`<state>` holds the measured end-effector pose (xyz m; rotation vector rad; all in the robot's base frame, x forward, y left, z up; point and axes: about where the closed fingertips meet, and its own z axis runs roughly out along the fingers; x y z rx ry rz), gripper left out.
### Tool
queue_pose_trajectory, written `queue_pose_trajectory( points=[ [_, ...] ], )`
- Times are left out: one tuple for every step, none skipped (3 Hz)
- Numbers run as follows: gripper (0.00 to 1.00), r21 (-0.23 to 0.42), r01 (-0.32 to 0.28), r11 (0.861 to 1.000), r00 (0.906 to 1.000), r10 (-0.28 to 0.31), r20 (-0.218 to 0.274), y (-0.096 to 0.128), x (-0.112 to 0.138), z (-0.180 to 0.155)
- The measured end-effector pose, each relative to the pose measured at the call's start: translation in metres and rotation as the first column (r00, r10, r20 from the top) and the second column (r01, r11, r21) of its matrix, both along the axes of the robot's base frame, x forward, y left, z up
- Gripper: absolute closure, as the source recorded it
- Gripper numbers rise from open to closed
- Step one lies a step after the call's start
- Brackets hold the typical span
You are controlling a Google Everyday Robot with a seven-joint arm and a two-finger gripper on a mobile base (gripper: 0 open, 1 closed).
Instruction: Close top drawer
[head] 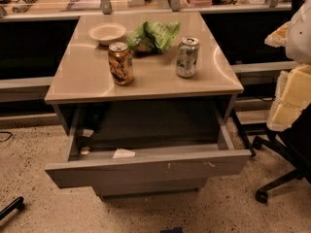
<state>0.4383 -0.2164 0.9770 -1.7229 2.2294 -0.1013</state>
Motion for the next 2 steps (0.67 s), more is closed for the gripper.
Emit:
queue_pose_trajectory(
  points=[
    [0.00, 0.000, 0.000, 1.000, 1.0000, 0.000, 0.000, 0.0000, 0.0000, 0.0000],
    [0.18, 0.000, 0.000, 1.000, 1.0000, 0.000, 0.000, 0.0000, 0.0000, 0.0000]
  ],
)
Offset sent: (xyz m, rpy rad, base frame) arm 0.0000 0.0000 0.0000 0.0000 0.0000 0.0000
